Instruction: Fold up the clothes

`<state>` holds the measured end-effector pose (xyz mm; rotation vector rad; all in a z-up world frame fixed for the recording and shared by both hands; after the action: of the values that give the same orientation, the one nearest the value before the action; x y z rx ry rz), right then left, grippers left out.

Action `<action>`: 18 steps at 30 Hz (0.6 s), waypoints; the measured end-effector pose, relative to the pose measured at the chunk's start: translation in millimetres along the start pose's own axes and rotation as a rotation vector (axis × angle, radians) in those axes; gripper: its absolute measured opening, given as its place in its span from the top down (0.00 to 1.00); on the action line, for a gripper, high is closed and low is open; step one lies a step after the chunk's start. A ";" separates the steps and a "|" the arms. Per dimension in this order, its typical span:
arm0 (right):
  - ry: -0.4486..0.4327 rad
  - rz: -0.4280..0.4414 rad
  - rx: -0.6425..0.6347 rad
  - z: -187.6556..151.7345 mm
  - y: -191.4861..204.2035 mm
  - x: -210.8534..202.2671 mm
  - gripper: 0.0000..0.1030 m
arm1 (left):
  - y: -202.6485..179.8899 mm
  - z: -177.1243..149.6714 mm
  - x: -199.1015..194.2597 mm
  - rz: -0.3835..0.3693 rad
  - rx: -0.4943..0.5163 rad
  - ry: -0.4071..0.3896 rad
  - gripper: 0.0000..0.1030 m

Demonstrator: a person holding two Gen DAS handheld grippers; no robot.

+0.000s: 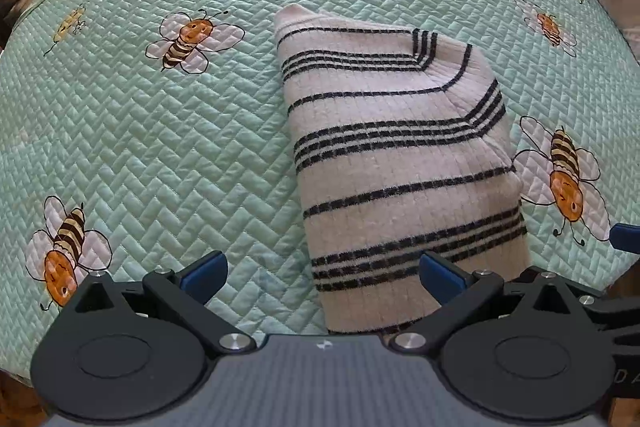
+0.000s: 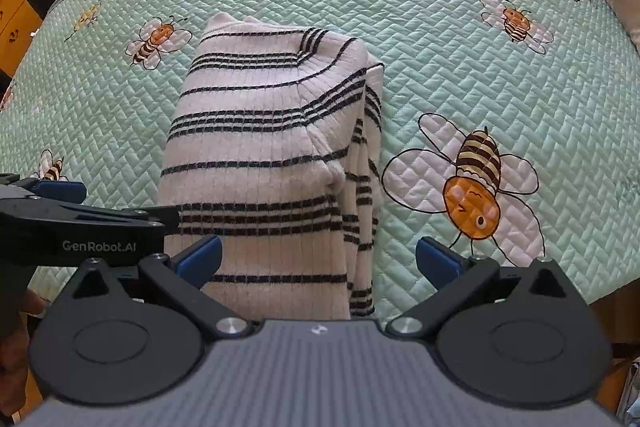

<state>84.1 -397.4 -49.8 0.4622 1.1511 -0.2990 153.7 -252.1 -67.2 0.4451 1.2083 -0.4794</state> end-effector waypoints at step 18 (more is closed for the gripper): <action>-0.006 -0.003 -0.011 -0.6 1.5 -3.2 0.01 | -3.5 -4.9 -1.3 -0.005 0.015 0.009 0.01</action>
<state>83.1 -395.8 -46.7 0.4497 1.1476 -0.2962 147.6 -252.0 -67.6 0.4582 1.2152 -0.4914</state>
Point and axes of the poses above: each gripper's, at about its wrist camera, not at the fingertips, and x roughly the way its jaws point, y to its left, z to its top, the point moved 9 cm from there along x, roughly the way its jaws point, and after that the axes turned 15 degrees about x, right-handed, at the moved point
